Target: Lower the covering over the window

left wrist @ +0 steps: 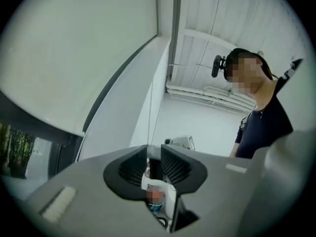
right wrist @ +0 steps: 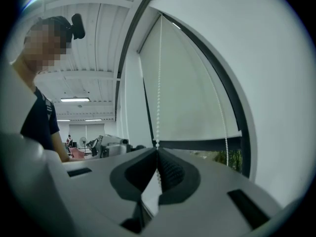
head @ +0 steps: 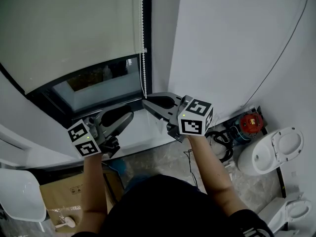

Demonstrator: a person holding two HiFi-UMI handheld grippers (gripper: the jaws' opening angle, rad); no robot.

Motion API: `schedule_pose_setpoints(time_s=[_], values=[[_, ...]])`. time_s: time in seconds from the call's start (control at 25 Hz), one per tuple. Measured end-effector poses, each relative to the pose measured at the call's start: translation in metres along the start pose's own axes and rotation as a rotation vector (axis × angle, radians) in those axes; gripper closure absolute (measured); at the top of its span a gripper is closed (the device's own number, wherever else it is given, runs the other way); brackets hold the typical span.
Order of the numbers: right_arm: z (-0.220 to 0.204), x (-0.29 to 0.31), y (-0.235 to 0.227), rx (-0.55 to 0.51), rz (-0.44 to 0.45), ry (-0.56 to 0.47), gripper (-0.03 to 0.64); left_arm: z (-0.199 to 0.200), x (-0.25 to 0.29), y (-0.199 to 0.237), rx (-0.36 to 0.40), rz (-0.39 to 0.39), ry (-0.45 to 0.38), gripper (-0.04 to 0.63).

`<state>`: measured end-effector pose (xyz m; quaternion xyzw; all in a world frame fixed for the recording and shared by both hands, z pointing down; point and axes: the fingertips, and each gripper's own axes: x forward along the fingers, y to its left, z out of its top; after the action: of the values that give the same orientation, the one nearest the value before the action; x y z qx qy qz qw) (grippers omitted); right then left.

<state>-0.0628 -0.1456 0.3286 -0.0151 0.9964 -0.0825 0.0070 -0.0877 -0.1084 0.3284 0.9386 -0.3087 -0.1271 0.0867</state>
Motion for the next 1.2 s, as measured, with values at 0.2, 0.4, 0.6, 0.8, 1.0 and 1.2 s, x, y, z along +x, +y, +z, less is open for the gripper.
schedule_pose_setpoints(time_s=[0.2,0.4,0.6,0.8,1.0,1.2], values=[[0.006,-0.015,-0.024,0.015,0.000,-0.010,0.603,0.041,0.051,0.010,0.044,0.006,-0.032,0.522],[0.003,-0.009,-0.004,0.010,0.019,-0.007,0.603,0.050,0.062,0.003,0.056,0.011,-0.006,0.438],[-0.031,0.001,0.005,-0.017,0.025,0.114,0.603,0.055,0.077,-0.001,0.076,0.005,0.037,0.423],[-0.041,-0.008,0.013,0.025,0.021,0.089,0.603,0.066,0.075,-0.002,0.079,0.048,0.003,0.426],[-0.077,-0.004,0.011,-0.026,0.006,0.249,0.603,0.074,0.075,0.003,0.094,0.065,0.012,0.431],[-0.082,0.001,0.014,0.011,0.026,0.223,0.603,0.078,0.073,0.007,0.089,0.076,-0.005,0.486]])
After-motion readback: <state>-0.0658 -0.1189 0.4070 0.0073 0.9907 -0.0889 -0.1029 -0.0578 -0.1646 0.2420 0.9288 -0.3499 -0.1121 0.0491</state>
